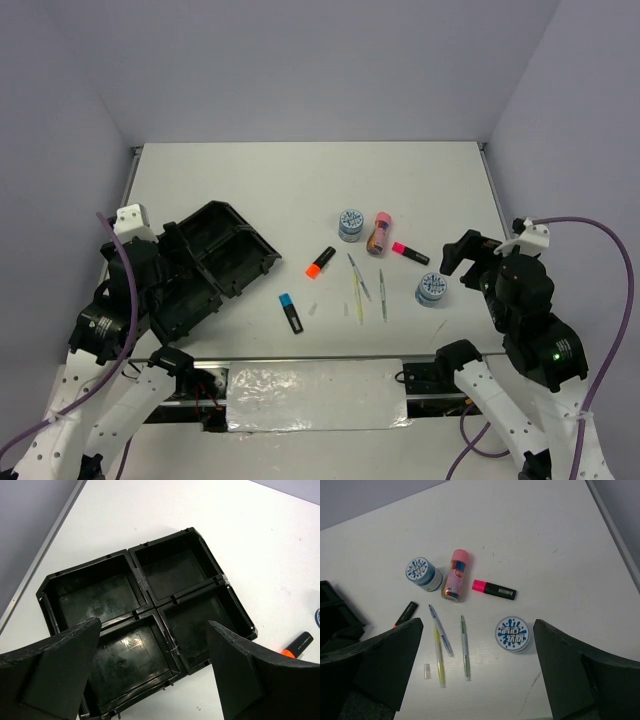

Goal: Sort the stationery into containers
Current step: Pick up the pen from the center of the board.

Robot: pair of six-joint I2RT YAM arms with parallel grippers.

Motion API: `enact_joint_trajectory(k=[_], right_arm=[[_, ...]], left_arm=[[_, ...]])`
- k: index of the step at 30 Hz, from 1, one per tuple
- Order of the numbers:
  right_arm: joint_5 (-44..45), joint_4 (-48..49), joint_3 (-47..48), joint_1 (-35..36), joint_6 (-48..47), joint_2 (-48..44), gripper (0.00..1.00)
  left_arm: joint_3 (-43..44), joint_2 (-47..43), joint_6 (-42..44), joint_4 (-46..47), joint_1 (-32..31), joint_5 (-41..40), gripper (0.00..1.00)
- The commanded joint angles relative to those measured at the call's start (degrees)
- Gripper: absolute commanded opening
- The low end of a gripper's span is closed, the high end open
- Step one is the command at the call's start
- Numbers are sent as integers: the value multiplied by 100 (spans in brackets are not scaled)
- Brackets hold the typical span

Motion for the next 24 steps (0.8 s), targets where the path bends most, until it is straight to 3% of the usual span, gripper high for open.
enact_joint_trajectory(k=[1,9,15,17,19,22,23,24], right_arm=[[204,-88,219,31,-2,-79,100],[-524,219,114,40,-82,-45,100],[-1728,692,-369,75,243,1226,99],[-1583,921,-597,607,436,1929,93],[-602,975,-607,1249,787,2597,87],[-289,1080,-546,2112,1122,3250,75],[-175,1220,-554,2253,1236,3582,61],[-174,1309,-580,2429,1298,3725,56]], left_arm=[[28,-37,-7,185,-11,-7,99],[10,-19,-7,202,-11,45,99],[-16,25,37,255,-11,185,99],[-7,69,72,290,-11,247,99],[2,139,64,273,-2,247,99],[-7,139,64,264,-11,265,99],[-25,130,72,290,-11,274,99],[-42,130,72,299,-20,326,99]])
